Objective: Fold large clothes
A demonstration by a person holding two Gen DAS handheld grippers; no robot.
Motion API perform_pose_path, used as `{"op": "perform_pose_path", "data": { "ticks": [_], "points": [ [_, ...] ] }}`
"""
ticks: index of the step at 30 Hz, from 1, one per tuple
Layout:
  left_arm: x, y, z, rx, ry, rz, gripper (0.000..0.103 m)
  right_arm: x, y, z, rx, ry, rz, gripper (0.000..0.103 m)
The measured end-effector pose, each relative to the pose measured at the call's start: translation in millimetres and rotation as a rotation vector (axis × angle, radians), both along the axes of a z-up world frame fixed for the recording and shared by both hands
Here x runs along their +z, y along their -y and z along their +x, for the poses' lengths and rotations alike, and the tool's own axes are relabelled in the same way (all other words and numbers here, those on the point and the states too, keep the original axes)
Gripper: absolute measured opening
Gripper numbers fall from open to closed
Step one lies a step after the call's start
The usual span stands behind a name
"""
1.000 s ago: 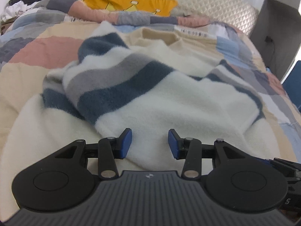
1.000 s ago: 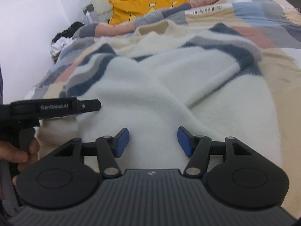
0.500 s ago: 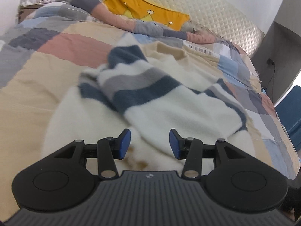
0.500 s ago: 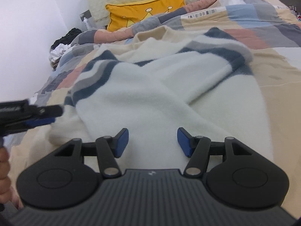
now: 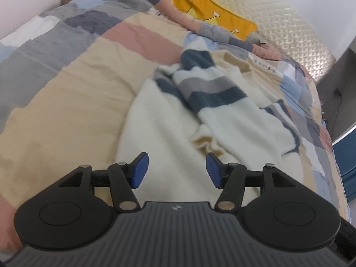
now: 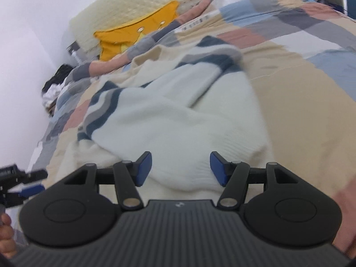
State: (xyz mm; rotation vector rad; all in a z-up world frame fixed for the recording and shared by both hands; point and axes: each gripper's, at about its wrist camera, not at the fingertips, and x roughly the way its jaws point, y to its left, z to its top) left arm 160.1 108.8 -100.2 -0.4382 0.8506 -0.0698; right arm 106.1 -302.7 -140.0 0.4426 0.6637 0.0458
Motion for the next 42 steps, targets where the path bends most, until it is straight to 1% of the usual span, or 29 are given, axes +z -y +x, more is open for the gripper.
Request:
{"op": "perform_pose_path", "data": {
  "ticks": [3, 6, 7, 9, 10, 11, 13, 14, 16, 18, 21, 24, 26, 29, 30, 33, 35, 37, 40, 42],
  "points": [
    [-2, -7, -3, 0.024, -0.026, 0.008, 0.064, 1, 11, -2, -0.067, -0.022, 0.011, 0.061],
    [-7, -15, -4, 0.050, -0.052, -0.013, 0.066, -5, 29, -4, -0.162, -0.060, 0.064, 0.061],
    [-10, -17, -3, 0.061, -0.062, -0.018, 0.066, -9, 35, -4, -0.197, -0.079, 0.081, 0.063],
    [-16, -22, -2, 0.081, -0.072, -0.047, 0.066, -17, 48, -5, -0.249, -0.104, 0.146, 0.063],
    [-19, -25, -2, 0.082, -0.073, -0.080, 0.066, -21, 55, -5, -0.267, -0.118, 0.185, 0.065],
    [-23, -28, -2, 0.089, -0.083, -0.106, 0.066, -25, 58, -4, -0.279, -0.131, 0.208, 0.072],
    [-28, -32, -3, 0.118, -0.095, -0.122, 0.066, -31, 60, -2, -0.305, -0.166, 0.213, 0.078],
    [-28, -33, -4, 0.132, -0.096, -0.130, 0.066, -33, 59, -3, -0.309, -0.176, 0.210, 0.078],
    [-30, -35, -4, 0.146, -0.099, -0.136, 0.066, -37, 57, -1, -0.294, -0.194, 0.218, 0.078],
    [-31, -34, -5, 0.143, -0.104, -0.125, 0.067, -41, 57, 1, -0.285, -0.211, 0.240, 0.080],
    [-33, -32, -4, 0.142, -0.117, -0.110, 0.070, -50, 56, 4, -0.264, -0.238, 0.300, 0.081],
    [-37, -30, 2, 0.155, -0.137, -0.118, 0.073, -54, 55, 7, -0.227, -0.246, 0.358, 0.084],
    [-41, -32, 3, 0.161, -0.155, -0.135, 0.076, -52, 51, 5, -0.183, -0.220, 0.404, 0.084],
    [-44, -31, 5, 0.156, -0.169, -0.142, 0.076, -49, 43, 5, -0.099, -0.160, 0.485, 0.084],
    [-44, -30, 6, 0.150, -0.171, -0.145, 0.076, -48, 41, 5, -0.079, -0.142, 0.495, 0.084],
    [-46, -29, 6, 0.139, -0.172, -0.155, 0.076, -37, 35, 6, -0.025, -0.093, 0.491, 0.084],
    [-48, -28, 7, 0.138, -0.179, -0.157, 0.076, -32, 30, 7, 0.002, -0.087, 0.451, 0.084],
    [-50, -26, 8, 0.140, -0.188, -0.143, 0.076, -33, 28, 9, -0.006, -0.112, 0.424, 0.083],
    [-52, -24, 10, 0.154, -0.200, -0.107, 0.076, -41, 31, 12, -0.059, -0.176, 0.407, 0.080],
    [-53, -23, 12, 0.171, -0.205, -0.085, 0.076, -46, 33, 11, -0.088, -0.200, 0.398, 0.080]
  ]
}}
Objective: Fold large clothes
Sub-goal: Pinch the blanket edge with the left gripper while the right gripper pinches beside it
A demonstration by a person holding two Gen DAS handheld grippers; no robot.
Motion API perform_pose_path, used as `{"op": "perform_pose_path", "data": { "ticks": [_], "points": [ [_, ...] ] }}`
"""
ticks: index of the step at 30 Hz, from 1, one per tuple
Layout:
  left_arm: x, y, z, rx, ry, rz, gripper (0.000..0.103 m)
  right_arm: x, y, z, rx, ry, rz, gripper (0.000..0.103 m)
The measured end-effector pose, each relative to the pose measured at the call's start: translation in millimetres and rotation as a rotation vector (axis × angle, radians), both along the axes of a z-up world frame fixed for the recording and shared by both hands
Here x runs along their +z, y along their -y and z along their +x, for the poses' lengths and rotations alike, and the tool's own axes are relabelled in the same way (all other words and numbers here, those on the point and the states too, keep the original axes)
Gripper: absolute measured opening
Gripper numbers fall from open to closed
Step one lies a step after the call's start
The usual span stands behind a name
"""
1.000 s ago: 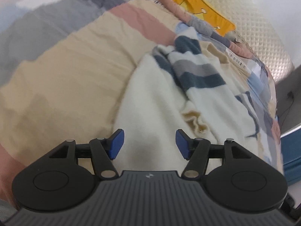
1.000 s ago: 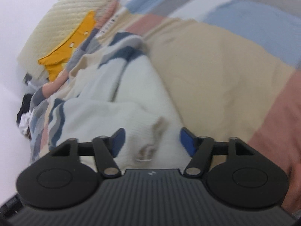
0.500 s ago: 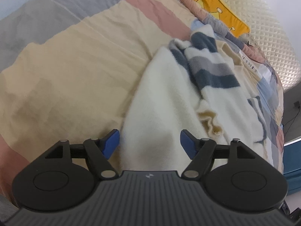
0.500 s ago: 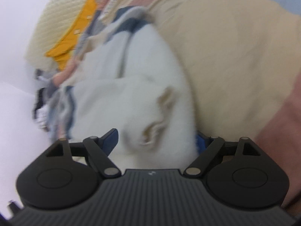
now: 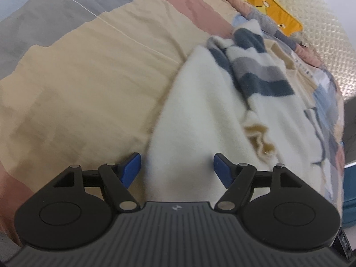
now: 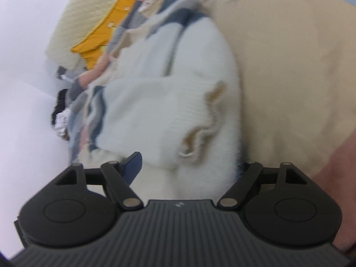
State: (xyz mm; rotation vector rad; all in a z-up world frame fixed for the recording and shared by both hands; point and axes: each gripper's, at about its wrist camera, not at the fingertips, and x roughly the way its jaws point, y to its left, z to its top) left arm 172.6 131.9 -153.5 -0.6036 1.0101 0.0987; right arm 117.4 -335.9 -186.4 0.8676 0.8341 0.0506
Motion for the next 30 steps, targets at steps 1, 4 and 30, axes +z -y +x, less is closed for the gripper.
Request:
{"op": "perform_pose_path", "data": {
  "ticks": [1, 4, 30],
  "points": [
    [-1, 0, 2, 0.000, 0.003, 0.007, 0.076, -1, 0, -1, -0.006, -0.006, -0.004, 0.080],
    [-11, 0, 10, -0.005, -0.021, -0.011, 0.076, -5, -3, 3, 0.000, -0.027, -0.038, 0.079],
    [23, -6, -20, -0.146, 0.192, -0.274, 0.015, 13, 2, -12, 0.006, 0.262, 0.137, 0.025]
  ]
}}
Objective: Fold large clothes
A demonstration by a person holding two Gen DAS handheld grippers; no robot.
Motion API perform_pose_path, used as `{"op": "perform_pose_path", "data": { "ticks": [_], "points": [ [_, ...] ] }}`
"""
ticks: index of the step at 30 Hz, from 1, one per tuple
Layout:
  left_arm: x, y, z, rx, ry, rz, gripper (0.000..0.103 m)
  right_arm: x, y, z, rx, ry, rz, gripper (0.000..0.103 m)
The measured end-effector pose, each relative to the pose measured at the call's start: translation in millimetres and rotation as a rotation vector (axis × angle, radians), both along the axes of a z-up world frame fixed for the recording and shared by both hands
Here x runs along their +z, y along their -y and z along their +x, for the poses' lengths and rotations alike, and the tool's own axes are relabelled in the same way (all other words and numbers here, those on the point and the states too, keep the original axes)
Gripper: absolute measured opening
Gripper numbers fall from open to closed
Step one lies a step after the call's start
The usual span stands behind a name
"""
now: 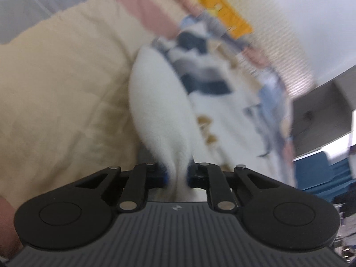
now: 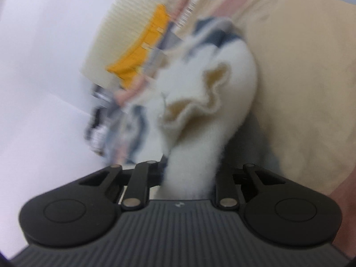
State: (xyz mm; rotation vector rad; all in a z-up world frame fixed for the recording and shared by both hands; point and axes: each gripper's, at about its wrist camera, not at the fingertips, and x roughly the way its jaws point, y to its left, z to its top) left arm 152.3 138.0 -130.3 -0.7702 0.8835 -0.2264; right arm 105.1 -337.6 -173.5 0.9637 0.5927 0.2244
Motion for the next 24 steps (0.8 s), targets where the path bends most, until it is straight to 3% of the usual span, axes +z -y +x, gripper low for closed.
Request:
{"op": "perform_pose_path", "data": {
  "ticks": [4, 8, 14, 19, 24],
  "points": [
    [26, -18, -17, 0.007, 0.058, -0.073, 0.015, 19, 13, -14, 0.013, 0.081, 0.087, 0.023],
    [58, -27, -33, 0.007, 0.114, -0.084, 0.015, 42, 22, -28, 0.026, 0.160, 0.151, 0.022],
    [113, -32, -75, -0.044, 0.222, -0.103, 0.015, 84, 29, -69, 0.099, 0.240, 0.083, 0.022],
    [158, -28, -121, -0.097, 0.287, -0.110, 0.015, 102, 44, -110, 0.111, 0.282, 0.125, 0.022],
    [180, -21, -167, -0.119, 0.326, -0.110, 0.015, 116, 55, -145, 0.140, 0.306, 0.113, 0.022]
  ]
}}
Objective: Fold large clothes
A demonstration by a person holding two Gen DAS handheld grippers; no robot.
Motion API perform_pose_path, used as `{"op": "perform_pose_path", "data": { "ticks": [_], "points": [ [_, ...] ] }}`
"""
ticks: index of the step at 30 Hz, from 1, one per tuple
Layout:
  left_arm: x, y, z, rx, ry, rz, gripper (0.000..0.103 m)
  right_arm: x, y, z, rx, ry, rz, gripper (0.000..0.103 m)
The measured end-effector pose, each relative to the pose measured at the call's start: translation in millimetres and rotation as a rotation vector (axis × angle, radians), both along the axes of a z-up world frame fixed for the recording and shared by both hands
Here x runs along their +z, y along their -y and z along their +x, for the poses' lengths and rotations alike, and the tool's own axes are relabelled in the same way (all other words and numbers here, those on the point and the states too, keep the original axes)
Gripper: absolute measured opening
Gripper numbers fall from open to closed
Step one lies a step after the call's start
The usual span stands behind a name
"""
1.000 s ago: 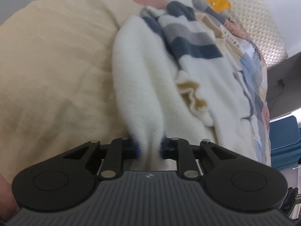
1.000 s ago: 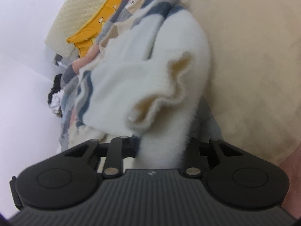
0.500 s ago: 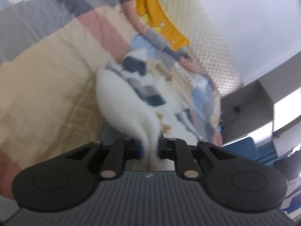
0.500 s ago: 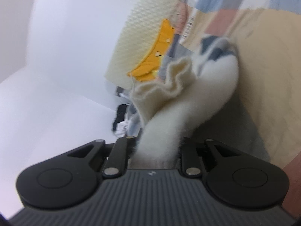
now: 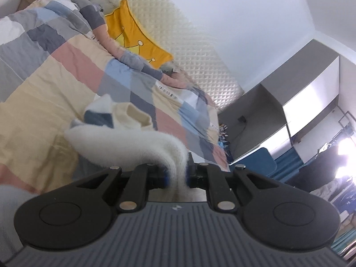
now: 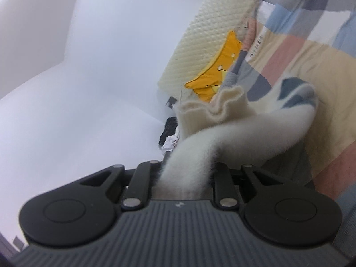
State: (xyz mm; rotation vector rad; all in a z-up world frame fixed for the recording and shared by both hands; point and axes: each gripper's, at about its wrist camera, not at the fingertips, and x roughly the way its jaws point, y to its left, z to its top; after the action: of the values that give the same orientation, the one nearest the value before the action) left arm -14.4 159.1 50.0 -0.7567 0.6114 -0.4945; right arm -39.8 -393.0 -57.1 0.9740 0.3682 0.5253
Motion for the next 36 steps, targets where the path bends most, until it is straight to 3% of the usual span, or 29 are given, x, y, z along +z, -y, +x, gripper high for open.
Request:
{"op": "perform_pose_path", "data": {
  "ticks": [3, 7, 12, 20, 25, 29, 36],
  "points": [
    [1, 3, -11, 0.003, 0.007, 0.007, 0.015, 1, 6, -7, 0.015, -0.017, 0.017, 0.023],
    [-6, 8, 11, 0.043, -0.001, 0.022, 0.015, 6, 8, 24, 0.000, -0.095, -0.011, 0.025],
    [-14, 26, 69, 0.080, -0.013, 0.057, 0.016, 5, 5, 71, -0.056, -0.182, 0.000, 0.027],
    [-32, 48, 180, 0.181, -0.015, 0.107, 0.016, -1, 1, 159, -0.141, -0.236, 0.007, 0.027],
    [-63, 56, 237, 0.219, -0.033, 0.124, 0.016, -17, -1, 205, -0.174, -0.276, 0.019, 0.027],
    [-98, 59, 276, 0.195, -0.026, 0.141, 0.016, -39, -2, 245, -0.184, -0.321, -0.013, 0.027],
    [-152, 49, 333, 0.189, -0.062, 0.050, 0.016, -72, -1, 291, -0.170, -0.350, -0.042, 0.027]
  ]
}}
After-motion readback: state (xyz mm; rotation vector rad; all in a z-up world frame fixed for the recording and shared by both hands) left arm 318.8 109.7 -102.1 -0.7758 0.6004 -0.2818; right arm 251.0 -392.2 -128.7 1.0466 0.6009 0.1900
